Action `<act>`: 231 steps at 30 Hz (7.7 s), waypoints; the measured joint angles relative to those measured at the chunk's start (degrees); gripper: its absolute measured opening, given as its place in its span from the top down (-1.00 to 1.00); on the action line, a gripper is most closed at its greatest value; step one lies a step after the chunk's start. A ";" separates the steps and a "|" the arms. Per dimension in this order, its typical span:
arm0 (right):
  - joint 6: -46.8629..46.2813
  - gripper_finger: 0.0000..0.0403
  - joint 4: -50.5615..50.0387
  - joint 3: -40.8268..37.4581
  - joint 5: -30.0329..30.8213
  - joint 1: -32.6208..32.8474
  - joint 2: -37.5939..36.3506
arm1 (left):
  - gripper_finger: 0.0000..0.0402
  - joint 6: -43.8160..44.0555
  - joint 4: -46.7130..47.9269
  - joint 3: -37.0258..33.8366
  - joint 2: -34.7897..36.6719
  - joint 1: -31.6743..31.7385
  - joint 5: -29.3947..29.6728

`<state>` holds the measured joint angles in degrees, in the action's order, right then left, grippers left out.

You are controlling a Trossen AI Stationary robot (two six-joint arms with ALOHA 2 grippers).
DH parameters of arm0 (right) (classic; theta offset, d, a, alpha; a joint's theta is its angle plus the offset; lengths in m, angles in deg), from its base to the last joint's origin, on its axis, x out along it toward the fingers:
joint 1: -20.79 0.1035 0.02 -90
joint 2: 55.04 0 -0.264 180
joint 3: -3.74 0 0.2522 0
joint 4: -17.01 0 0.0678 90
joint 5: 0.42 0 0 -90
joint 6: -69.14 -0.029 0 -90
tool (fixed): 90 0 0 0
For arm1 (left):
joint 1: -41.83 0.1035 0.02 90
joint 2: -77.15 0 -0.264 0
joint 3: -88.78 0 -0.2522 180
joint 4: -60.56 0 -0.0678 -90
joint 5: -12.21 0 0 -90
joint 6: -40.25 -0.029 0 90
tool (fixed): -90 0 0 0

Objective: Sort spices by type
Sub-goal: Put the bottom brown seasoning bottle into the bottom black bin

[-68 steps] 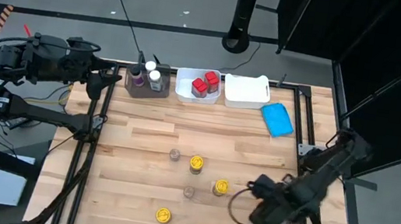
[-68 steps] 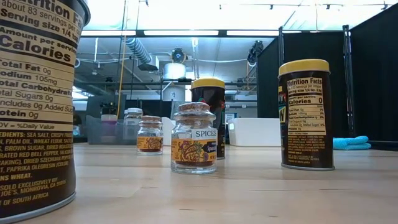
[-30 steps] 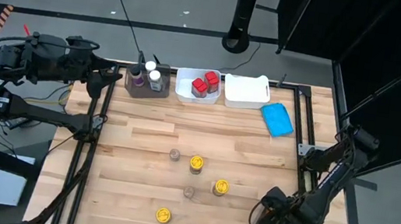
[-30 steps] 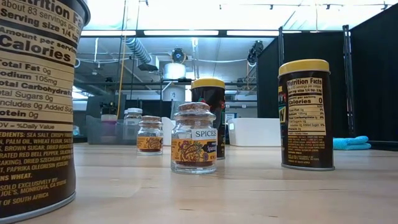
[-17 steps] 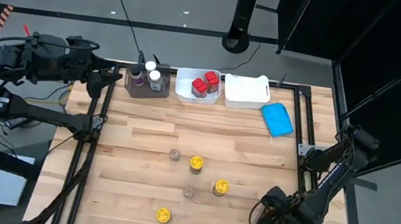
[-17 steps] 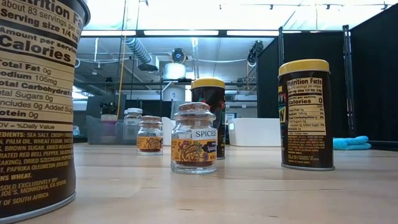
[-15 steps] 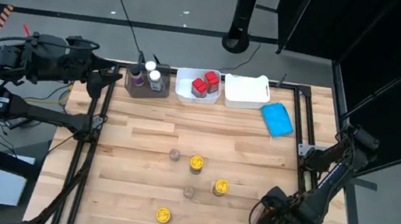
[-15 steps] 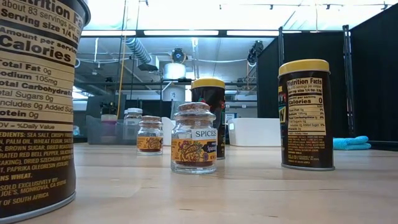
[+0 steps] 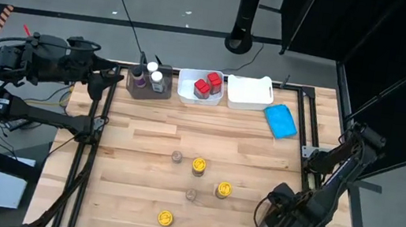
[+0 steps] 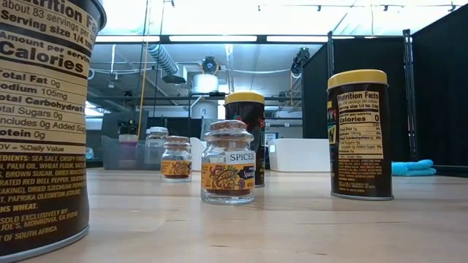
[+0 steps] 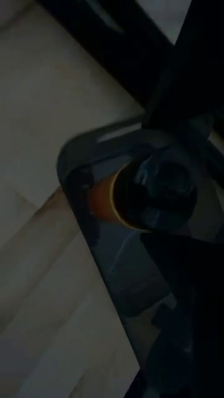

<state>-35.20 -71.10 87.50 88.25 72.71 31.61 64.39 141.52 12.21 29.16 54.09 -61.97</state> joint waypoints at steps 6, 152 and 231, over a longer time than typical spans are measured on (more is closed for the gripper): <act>5.22 -0.49 -1.62 6.15 7.82 -5.70 -4.91 | -0.50 -0.05 0.00 0.00 0.00 -0.01 0.00; 18.36 0.04 -15.69 58.18 8.80 1.27 31.31 | -0.50 0.47 4.35 0.00 0.02 -0.01 -5.35; -20.59 0.00 28.92 -14.89 1.70 10.06 4.18 | -0.50 1.70 4.79 0.00 0.00 0.00 -5.31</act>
<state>-55.79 -42.18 72.61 89.96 82.77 35.79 66.10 146.31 12.21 29.16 54.10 -67.29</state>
